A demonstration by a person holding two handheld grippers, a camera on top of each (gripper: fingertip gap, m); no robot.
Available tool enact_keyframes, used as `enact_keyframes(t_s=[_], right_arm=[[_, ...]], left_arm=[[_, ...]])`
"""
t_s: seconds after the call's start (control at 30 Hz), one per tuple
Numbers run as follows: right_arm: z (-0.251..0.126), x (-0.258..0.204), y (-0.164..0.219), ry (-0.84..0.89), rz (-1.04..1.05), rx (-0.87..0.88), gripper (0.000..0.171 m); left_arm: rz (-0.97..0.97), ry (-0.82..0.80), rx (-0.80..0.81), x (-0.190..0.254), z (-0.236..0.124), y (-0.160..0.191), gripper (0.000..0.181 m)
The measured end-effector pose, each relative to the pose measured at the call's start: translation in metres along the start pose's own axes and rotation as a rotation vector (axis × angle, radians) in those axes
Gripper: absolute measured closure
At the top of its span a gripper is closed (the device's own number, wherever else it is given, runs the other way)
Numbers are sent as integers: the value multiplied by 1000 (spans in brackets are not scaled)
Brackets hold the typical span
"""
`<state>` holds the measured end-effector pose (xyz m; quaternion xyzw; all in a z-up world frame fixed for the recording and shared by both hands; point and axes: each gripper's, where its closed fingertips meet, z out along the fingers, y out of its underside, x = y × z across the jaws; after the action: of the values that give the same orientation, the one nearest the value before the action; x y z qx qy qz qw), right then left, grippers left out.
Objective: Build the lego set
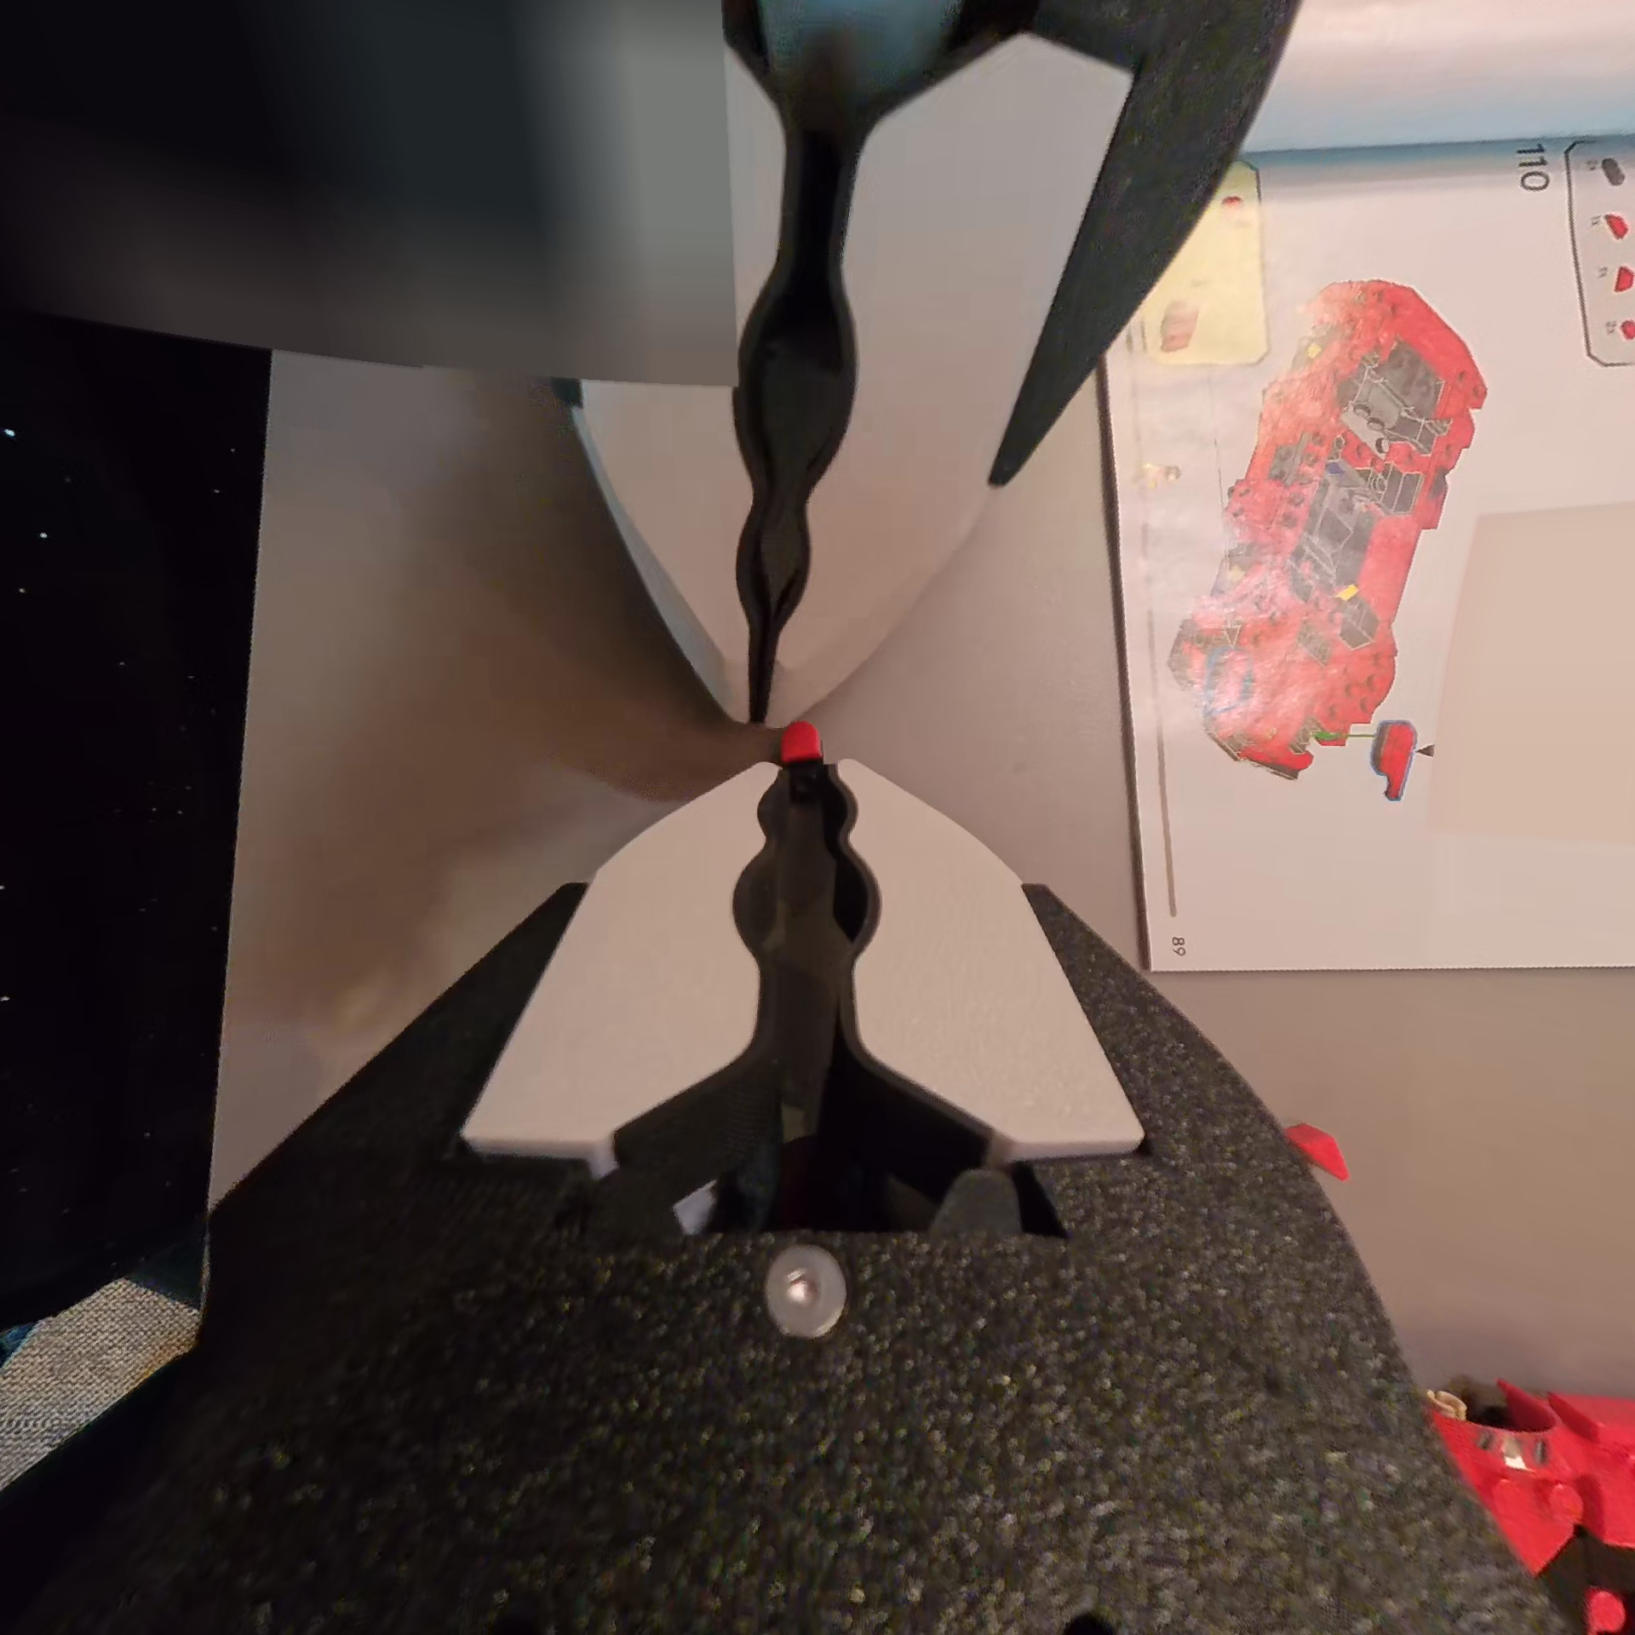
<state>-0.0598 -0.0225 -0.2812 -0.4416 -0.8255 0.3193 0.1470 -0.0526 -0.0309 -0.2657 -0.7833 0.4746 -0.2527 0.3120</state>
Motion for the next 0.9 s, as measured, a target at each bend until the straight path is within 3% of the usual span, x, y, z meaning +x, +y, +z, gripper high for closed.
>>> enact_keyframes(t_s=[0.03, 0.9], right_arm=[[0, 0, 0, 0, -2, -1, 164], [0, 0, 0, -4, 3, 0, 164]], left_arm=[[-9, -2, 4, -1, 0, -1, 181], [-39, -72, -83, -9, 6, 5, 181]])
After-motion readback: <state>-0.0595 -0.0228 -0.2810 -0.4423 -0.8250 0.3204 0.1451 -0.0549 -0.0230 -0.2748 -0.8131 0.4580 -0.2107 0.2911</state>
